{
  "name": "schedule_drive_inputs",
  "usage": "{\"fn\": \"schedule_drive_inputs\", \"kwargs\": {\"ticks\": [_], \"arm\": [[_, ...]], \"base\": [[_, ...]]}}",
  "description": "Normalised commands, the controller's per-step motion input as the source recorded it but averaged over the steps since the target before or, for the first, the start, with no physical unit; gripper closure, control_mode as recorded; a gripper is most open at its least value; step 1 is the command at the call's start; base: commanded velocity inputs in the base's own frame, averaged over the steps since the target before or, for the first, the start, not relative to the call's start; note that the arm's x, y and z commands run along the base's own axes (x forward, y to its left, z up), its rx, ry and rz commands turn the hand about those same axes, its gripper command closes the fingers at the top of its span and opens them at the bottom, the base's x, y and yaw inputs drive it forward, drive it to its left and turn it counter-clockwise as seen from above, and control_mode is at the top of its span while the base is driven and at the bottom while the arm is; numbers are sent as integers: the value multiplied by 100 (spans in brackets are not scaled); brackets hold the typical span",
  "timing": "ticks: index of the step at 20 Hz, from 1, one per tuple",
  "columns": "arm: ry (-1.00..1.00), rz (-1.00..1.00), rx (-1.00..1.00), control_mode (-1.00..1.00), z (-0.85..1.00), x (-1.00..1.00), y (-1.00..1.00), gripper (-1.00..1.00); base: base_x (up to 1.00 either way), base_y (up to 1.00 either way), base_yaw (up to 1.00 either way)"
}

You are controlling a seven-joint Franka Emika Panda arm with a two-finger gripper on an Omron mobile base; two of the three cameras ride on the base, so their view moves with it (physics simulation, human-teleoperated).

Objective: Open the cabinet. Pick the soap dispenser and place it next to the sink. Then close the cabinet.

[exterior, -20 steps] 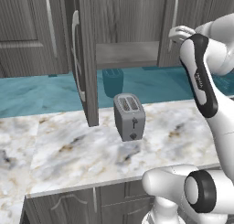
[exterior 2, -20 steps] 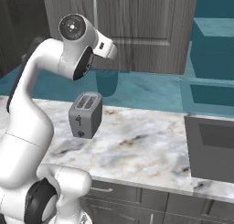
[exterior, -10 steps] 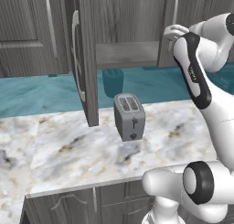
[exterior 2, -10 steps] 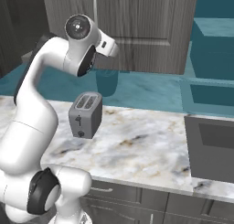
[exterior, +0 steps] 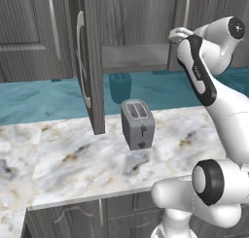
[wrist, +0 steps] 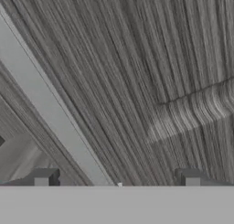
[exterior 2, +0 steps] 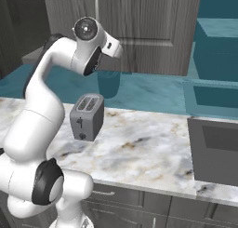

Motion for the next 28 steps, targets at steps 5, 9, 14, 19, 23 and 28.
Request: {"fn": "schedule_drive_inputs", "kwargs": {"ticks": [5,9,14,19,23,28], "arm": [[-9,0,8,-100,-21,36,0,-100],[-16,0,10,-100,-11,47,0,-100],[-17,0,10,-100,-8,48,0,-100],[-13,0,2,-100,-2,29,0,-100],[1,0,0,-100,0,0,0,100],[0,0,0,-100,0,0,0,100]], "base": [[0,0,0],[0,0,0],[0,0,0],[0,0,0],[0,0,0],[0,0,0]]}}
